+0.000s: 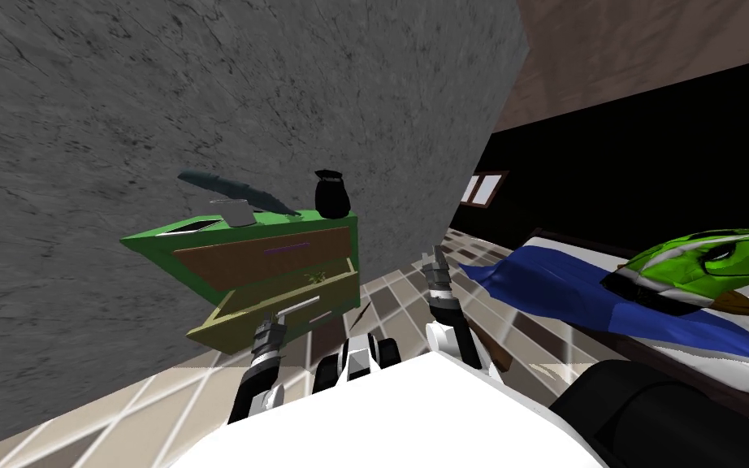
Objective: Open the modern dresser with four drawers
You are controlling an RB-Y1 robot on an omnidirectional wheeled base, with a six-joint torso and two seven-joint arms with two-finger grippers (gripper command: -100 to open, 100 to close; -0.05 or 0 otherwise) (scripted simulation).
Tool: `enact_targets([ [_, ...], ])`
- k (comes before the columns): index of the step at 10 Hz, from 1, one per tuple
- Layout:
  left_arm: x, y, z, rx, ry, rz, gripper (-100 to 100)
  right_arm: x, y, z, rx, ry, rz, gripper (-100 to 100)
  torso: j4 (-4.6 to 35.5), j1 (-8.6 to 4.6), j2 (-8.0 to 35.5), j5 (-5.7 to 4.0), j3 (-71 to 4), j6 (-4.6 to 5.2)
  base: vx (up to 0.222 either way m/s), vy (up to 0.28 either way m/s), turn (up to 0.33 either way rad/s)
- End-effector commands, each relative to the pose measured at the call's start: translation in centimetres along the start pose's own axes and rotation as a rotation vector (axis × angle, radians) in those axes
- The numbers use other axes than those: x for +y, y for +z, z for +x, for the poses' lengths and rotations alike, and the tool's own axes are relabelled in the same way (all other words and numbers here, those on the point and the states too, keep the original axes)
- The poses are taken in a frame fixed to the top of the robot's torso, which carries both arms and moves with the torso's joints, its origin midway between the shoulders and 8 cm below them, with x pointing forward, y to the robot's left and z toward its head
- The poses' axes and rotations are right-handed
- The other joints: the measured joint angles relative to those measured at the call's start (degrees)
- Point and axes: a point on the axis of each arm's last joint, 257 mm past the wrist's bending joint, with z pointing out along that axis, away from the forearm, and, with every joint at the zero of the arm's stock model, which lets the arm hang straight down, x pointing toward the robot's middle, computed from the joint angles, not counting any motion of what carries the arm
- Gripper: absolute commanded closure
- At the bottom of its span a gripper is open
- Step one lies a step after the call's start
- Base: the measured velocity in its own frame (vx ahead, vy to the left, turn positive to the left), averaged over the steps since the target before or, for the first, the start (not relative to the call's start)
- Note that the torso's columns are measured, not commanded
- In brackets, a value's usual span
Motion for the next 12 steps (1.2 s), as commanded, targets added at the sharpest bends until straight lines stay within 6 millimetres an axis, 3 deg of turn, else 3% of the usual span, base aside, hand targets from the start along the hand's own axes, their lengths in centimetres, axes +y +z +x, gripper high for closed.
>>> enact_targets([
  [1,-0.9,1.4,-0.1,0.001,-0.001,-0.004,-100,0.0,0.0,0.0,0.0,0.0,0.0,0,-0.04,0.05,-0.3,-0.02,-0.19,0.0,-0.005,-0.027,0.009],
  [9,-4.6,5.8,0.1,0.012,-0.004,-0.007,-100,0.0,0.0,0.0,0.0,0.0,0.0,0,0.25,-0.19,0.31,-0.23,0.13,-0.09,-0.036,-0.03,0.012],
  [10,-3.6,4.9,-0.2,0.005,-0.003,-0.028,-100,0.0,0.0,0.0,0.0,0.0,0.0,0,0.35,-0.3,0.43,-0.31,0.19,-0.08,-0.012,-0.012,0.005],
  [11,-3.4,4.8,-0.3,0.002,-0.003,-0.036,0,0.0,0.0,0.0,0.0,0.0,0.0,0,0.25,-0.25,0.38,-0.21,0.19,-0.04,0.0,0.0,0.0],
  [12,-3.2,4.7,-0.4,0.0,-0.002,-0.042,0,0.0,0.0,0.0,0.0,0.0,0.0,0,0.18,-0.16,0.29,-0.14,0.14,-0.02,0.0,0.0,0.0],
])
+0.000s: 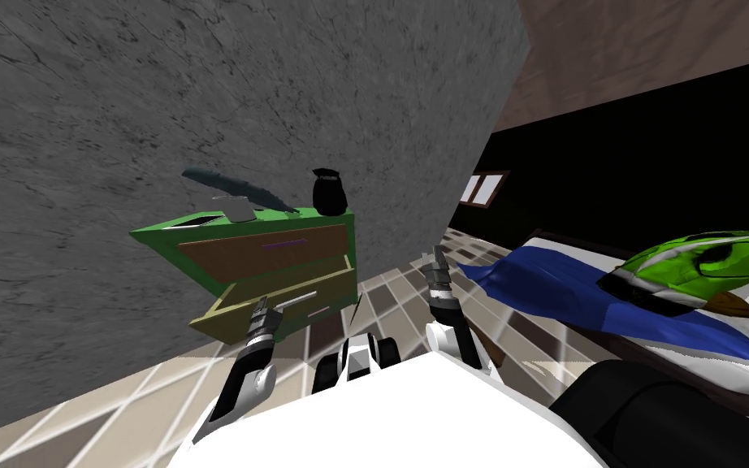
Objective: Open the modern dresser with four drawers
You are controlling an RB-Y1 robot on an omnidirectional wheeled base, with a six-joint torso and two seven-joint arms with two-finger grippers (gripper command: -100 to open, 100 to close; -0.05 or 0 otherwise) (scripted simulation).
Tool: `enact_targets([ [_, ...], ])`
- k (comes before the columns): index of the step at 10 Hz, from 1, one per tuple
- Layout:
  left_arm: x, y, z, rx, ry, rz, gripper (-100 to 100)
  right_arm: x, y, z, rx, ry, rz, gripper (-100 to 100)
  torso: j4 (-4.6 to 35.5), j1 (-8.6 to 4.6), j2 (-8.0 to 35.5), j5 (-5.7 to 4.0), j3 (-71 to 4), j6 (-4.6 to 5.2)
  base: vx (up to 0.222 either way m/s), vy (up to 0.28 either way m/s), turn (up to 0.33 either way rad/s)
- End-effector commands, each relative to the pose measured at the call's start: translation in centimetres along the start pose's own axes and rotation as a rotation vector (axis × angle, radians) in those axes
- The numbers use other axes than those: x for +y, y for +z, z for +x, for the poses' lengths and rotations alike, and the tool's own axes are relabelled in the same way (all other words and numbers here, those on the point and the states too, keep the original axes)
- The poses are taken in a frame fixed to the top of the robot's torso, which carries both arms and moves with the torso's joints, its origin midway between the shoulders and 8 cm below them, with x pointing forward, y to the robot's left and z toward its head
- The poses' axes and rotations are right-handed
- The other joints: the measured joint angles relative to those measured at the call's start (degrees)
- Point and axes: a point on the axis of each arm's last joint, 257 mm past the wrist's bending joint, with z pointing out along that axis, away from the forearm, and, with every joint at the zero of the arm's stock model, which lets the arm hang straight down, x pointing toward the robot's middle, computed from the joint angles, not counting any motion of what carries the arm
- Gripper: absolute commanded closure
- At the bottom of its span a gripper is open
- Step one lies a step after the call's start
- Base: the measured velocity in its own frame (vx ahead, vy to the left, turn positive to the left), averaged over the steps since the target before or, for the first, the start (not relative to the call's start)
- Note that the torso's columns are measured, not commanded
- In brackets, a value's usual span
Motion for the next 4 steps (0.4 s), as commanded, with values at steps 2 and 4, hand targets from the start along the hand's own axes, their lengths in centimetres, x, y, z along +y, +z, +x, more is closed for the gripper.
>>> enact_targets([
  [2,0.3,-0.14,-0.11,-0.003,0.001,-0.008,0,0.0,0.0,0.0,0.0,0.0,0.0,0,-0.11,0.08,-0.13,0.09,-0.07,0.01,0.0,0.0,0.0],
  [4,0.44,-0.21,-0.17,-0.004,0.001,-0.011,0,0.0,0.0,0.0,0.0,0.0,0.0,0,-0.17,0.12,-0.18,0.14,-0.09,0.01,0.0,0.0,0.0],
])
